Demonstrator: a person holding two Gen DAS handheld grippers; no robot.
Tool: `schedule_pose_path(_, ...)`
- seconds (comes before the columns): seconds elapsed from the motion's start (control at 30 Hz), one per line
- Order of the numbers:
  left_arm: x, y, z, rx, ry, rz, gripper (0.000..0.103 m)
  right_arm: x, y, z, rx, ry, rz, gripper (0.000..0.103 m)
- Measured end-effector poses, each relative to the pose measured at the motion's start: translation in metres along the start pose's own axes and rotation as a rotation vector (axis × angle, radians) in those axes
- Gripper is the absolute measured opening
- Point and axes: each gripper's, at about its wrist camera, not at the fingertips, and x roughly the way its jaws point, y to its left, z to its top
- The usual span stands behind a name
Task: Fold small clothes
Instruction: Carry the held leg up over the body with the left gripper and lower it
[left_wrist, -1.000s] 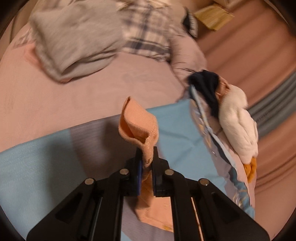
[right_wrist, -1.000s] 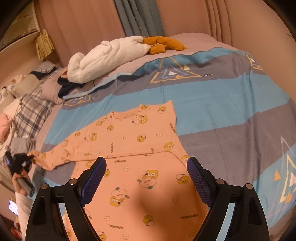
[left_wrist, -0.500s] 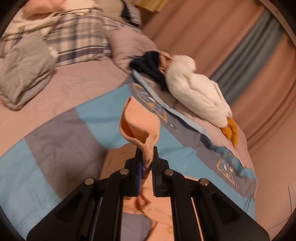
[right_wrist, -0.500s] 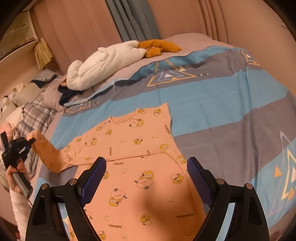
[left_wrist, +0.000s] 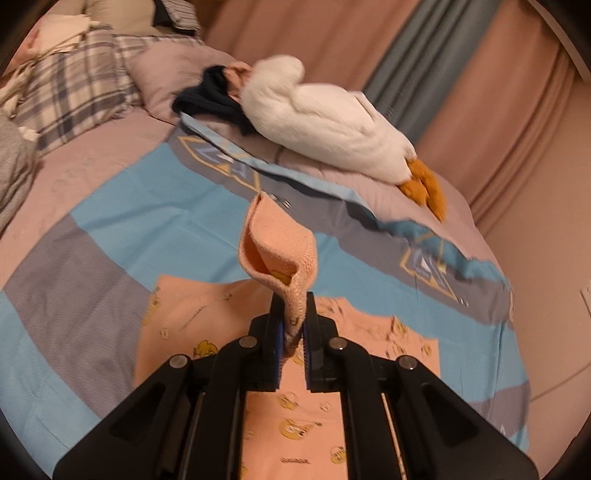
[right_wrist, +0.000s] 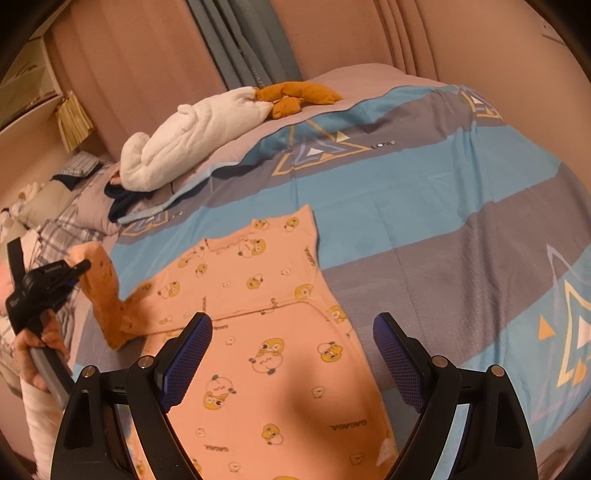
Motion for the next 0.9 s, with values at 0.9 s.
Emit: schedule_pose_path(0.9, 0.106, -0.055, -0.084, 0.146, 0.315, -0.003, 0.009, 0.003, -0.024, -0.006, 0.033, 0.017, -0.053, 0.088)
